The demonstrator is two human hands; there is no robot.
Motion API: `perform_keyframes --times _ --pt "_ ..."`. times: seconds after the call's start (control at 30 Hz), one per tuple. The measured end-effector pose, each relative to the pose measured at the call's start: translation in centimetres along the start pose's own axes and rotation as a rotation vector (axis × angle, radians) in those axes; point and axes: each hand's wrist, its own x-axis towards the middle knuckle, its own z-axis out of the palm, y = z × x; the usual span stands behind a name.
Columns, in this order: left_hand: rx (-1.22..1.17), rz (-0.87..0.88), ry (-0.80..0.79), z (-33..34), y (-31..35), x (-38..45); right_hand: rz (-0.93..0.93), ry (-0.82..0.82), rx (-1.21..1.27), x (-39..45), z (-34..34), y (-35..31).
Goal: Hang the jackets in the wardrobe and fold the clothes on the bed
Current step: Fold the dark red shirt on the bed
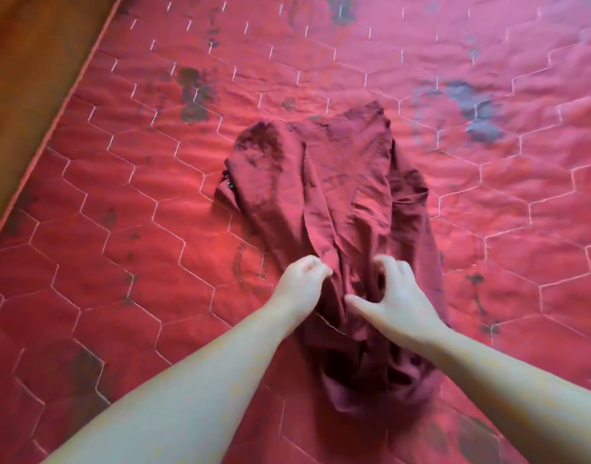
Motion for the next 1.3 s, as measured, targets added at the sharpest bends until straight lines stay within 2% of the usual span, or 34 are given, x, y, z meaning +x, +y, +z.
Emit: perform_keyframes --times 0.1,0.27,0.37,0.47,0.53,0.6,0.63,0.67,0.7,0.77,0.8,0.87,0.97,1.0,1.1,1.17,1.2,1.27,1.3 --pt "-0.118 -0.015 0.048 0.4 0.9 -1.0 0.035 -0.049 0.109 0.7 0.7 -0.4" --pt "0.237 -0.087 0.222 -1.5 -1.1 -3.4 0.259 0.218 0.178 -1.6 -1.2 2.3" --pt "0.295 -0.186 0.116 -2.7 -2.2 -5.4 0.392 0.277 0.162 -3.8 -3.4 5.9" --pt "0.354 -0.271 -0.003 -2.3 -2.8 -7.4 0.472 0.131 0.092 -5.6 -5.0 8.4" --pt "0.425 -0.304 -0.046 -1.9 -3.2 -8.3 0.510 -0.038 -0.007 -6.7 -5.7 9.2" --pt "0.605 -0.322 -0.092 -1.7 -3.9 -9.0 0.502 -0.355 -0.304 -8.1 -6.0 9.2" --pt "0.700 -0.315 -0.080 -1.7 -4.2 -9.4 0.468 -0.445 -0.474 -8.6 -5.9 9.2" --pt "0.769 -0.303 -0.044 -1.8 -4.6 -9.7 0.392 -0.416 -0.592 -8.8 -5.5 9.3" --pt "0.794 -0.286 0.004 -2.0 -5.0 -10.0 0.298 -0.287 -0.599 -9.0 -4.9 9.4" --pt "0.746 -0.263 0.075 -2.3 -5.8 -10.5 0.140 0.000 -0.406 -8.9 -3.2 9.0" --pt "0.719 -0.264 0.070 -2.4 -6.0 -10.8 0.121 0.010 -0.326 -8.7 -2.4 8.4" --pt "0.656 -0.286 -0.007 -2.6 -6.8 -11.9 0.209 -0.101 -0.234 -8.6 -0.7 8.0" --pt "0.377 -0.371 -0.145 -3.1 -7.4 -13.8 0.324 -0.131 -0.124 -9.8 0.7 8.7" --pt "0.290 -0.350 -0.127 -3.4 -7.4 -14.1 0.334 -0.118 -0.069 -10.2 0.7 8.8" --pt "0.094 -0.200 0.212 -4.0 -7.2 -13.5 0.405 -0.044 0.292 -11.6 0.1 8.0" --pt "-0.050 -0.156 0.298 -3.8 -6.2 -13.3 0.464 -0.004 0.519 -13.1 -0.7 6.2" --pt "0.034 -0.113 0.270 -3.6 -5.8 -13.3 0.487 -0.050 0.622 -14.0 -1.0 5.0" --pt "0.369 -0.006 0.131 -2.4 -5.2 -14.0 0.536 -0.272 0.902 -16.1 -1.3 2.6" --pt "0.392 0.017 0.041 -1.6 -4.8 -14.5 0.556 -0.395 1.038 -17.0 -1.4 1.5"
